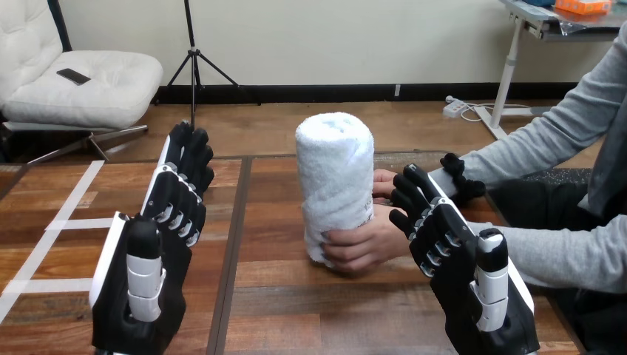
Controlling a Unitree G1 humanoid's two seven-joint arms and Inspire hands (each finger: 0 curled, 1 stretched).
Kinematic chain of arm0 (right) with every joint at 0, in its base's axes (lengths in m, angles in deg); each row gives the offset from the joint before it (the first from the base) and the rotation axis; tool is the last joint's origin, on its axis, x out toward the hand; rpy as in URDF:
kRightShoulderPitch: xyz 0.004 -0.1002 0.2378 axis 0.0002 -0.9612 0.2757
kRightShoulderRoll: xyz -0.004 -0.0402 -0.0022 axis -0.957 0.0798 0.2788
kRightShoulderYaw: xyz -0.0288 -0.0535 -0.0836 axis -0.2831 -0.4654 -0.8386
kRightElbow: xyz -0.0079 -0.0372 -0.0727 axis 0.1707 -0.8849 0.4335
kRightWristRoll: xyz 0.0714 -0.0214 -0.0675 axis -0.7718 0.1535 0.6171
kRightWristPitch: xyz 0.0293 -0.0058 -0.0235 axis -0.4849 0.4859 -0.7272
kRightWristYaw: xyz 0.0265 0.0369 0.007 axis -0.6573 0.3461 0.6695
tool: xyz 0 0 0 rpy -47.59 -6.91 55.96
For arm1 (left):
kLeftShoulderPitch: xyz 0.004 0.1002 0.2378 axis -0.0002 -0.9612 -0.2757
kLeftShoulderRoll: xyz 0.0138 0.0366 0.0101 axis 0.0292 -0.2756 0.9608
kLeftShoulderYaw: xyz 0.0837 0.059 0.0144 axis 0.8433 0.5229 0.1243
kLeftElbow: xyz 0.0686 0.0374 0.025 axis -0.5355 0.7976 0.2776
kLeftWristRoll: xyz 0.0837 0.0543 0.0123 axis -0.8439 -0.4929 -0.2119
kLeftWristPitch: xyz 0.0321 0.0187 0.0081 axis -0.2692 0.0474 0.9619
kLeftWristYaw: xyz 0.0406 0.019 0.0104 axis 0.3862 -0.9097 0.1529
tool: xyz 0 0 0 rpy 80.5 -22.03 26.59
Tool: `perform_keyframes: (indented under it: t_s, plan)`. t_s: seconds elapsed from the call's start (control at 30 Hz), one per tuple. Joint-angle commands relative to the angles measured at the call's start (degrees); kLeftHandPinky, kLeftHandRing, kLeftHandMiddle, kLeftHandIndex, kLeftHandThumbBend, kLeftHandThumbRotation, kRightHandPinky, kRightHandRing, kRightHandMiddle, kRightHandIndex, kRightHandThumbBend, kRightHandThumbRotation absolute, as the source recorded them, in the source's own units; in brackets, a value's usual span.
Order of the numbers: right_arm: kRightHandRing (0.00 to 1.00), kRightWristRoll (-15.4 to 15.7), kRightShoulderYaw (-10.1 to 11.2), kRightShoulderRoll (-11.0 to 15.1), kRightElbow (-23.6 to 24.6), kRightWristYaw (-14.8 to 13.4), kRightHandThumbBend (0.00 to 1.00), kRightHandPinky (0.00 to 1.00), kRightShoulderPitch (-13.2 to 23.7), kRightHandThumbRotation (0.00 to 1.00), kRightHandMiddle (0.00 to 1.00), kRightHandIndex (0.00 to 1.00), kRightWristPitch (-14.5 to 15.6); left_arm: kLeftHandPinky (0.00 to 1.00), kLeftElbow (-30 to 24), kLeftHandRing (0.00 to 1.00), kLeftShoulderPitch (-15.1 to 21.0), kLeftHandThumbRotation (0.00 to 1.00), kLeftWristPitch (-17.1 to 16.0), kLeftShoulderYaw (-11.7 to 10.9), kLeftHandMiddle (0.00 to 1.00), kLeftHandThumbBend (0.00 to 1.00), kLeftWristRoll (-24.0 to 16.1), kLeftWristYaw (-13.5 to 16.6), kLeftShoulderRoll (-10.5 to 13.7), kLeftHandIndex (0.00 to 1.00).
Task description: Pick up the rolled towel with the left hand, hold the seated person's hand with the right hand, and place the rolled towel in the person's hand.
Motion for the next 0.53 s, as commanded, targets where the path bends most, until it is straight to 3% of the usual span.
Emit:
perform_keyframes:
  t_s: [0.0, 0.5]
  plan:
    - [0.99, -0.5, 0.7, -0.1, 2.3, 0.5, 0.87, 1.0, 2.2, 1.0, 0.96, 0.95, -2.2, 1.0, -1.2, 1.0, 0.0, 1.0, -0.1, 0.7, 1.0, 0.95, 1.0, -0.2, -0.6, 1.0]
    - [0.98, -2.1, 1.2, -0.4, 2.6, 1.0, 0.85, 1.0, 2.9, 1.0, 0.96, 0.94, -2.0, 1.0, -0.7, 1.0, 0.4, 1.0, -0.3, 0.9, 1.0, 0.93, 1.9, -0.4, -0.6, 1.0]
